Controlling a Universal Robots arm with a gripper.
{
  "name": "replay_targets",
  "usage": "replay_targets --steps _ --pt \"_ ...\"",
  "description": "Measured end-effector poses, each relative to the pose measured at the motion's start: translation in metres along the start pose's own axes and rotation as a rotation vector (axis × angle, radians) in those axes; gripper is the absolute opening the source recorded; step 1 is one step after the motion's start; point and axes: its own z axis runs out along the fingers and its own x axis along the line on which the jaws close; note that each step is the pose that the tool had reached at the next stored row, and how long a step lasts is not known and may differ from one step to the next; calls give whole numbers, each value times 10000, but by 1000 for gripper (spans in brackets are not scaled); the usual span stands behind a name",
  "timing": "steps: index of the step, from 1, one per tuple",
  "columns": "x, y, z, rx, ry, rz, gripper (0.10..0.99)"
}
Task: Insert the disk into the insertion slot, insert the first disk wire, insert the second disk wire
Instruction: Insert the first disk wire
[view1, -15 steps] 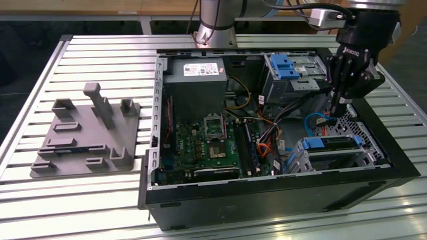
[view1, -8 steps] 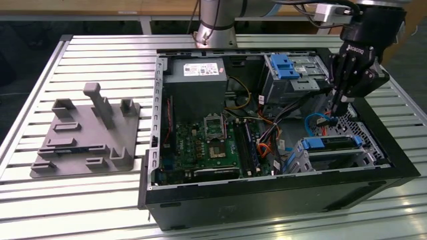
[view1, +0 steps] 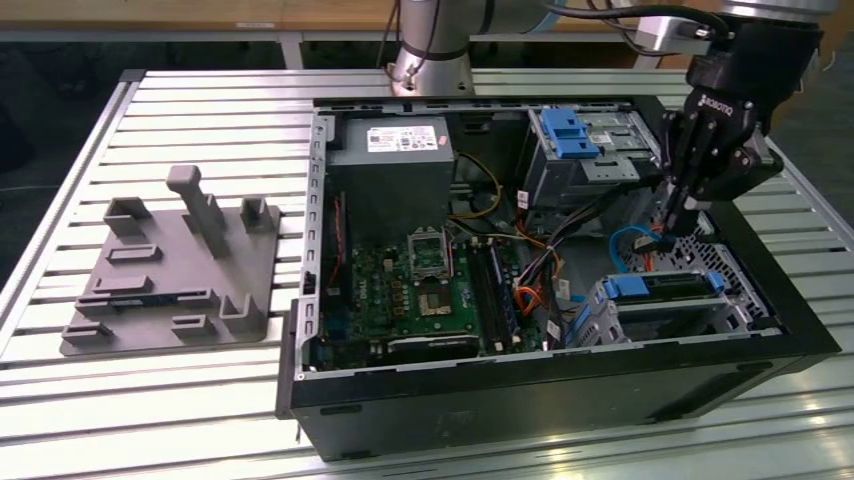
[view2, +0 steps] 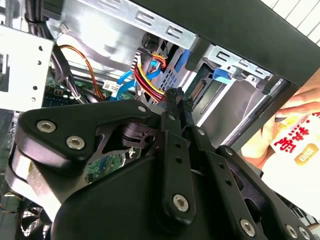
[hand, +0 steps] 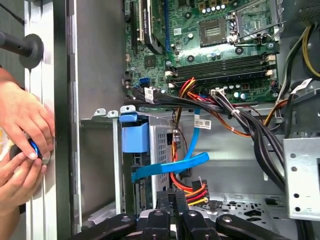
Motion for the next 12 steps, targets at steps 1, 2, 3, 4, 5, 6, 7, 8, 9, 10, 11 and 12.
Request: replay_targets --steps 1,2,3,4,5,6,7,8,9,10,11,12 --pt "13 -1 4 -5 -3 14 165" --pt "26 -2 9 -11 -6 30 165" --pt "37 -3 13 -16 -12 43 165" --pt "49 -5 17 -21 -22 54 165" --pt "59 -6 20 -25 -37 63 165" --pt "70 -7 24 -30 -56 71 165" --pt "80 -8 28 -35 -74 78 165" --pt "91 -9 32 -39 -92 86 165" --pt "102 -10 36 -44 -109 94 165" --pt "114 -11 40 -48 -126 103 165" --pt "125 -12 43 -53 -144 111 165" --pt "134 -13 47 -58 -185 114 165"
